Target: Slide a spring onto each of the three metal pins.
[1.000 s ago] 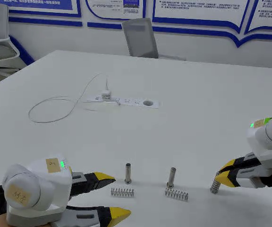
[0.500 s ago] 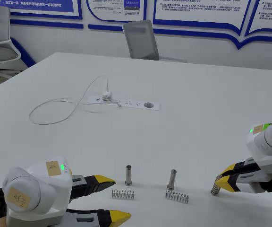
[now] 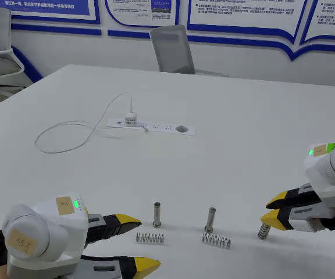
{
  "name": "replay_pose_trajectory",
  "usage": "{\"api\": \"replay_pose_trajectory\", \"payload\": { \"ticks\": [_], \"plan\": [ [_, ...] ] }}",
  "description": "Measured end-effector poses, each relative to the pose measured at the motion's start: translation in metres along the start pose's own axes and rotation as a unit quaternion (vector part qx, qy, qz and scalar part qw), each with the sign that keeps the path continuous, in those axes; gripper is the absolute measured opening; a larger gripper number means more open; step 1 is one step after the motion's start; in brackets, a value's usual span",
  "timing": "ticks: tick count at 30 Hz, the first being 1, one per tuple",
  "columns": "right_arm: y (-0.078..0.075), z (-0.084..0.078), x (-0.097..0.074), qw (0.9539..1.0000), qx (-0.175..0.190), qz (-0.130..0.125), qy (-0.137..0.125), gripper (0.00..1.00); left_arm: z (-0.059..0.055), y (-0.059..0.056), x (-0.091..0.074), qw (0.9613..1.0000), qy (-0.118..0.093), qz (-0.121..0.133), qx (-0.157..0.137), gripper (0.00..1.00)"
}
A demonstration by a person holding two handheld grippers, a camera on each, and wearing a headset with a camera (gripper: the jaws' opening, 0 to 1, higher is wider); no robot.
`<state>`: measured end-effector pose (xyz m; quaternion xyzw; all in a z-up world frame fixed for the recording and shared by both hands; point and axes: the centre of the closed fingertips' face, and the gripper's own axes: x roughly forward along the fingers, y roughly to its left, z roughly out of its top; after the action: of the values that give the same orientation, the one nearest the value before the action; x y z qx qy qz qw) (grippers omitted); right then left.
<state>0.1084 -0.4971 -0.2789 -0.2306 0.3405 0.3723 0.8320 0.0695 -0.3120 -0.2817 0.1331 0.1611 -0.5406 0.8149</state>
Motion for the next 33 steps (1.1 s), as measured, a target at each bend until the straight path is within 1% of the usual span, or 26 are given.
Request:
{"api": "replay_pose_trajectory", "payload": {
  "ticks": [2, 7, 15, 25, 33],
  "plan": [
    [0.003, 0.007, 0.002, 0.9999, -0.009, 0.004, -0.006, 0.19, 0.001, 0.0, 0.0, 1.0, 0.0, 0.0, 0.0, 0.45],
    [0.013, 0.015, 0.011, 0.9995, -0.023, 0.022, -0.004, 0.19, 0.002, 0.0, 0.0, 1.0, -0.001, 0.001, 0.001, 0.45],
    [0.031, 0.011, 0.027, 0.9977, -0.043, 0.05, 0.015, 0.18, 0.002, 0.001, -0.001, 1.0, -0.001, 0.002, 0.002, 0.45],
    [0.045, 0.005, 0.046, 0.9943, -0.062, 0.079, 0.038, 0.18, 0.003, -0.001, 0.001, 1.0, 0.001, -0.001, 0.004, 0.45],
    [0.049, -0.003, 0.06, 0.9914, -0.071, 0.092, 0.059, 0.17, 0.003, -0.003, 0.002, 1.0, 0.001, -0.002, 0.004, 0.44]
  ]
}}
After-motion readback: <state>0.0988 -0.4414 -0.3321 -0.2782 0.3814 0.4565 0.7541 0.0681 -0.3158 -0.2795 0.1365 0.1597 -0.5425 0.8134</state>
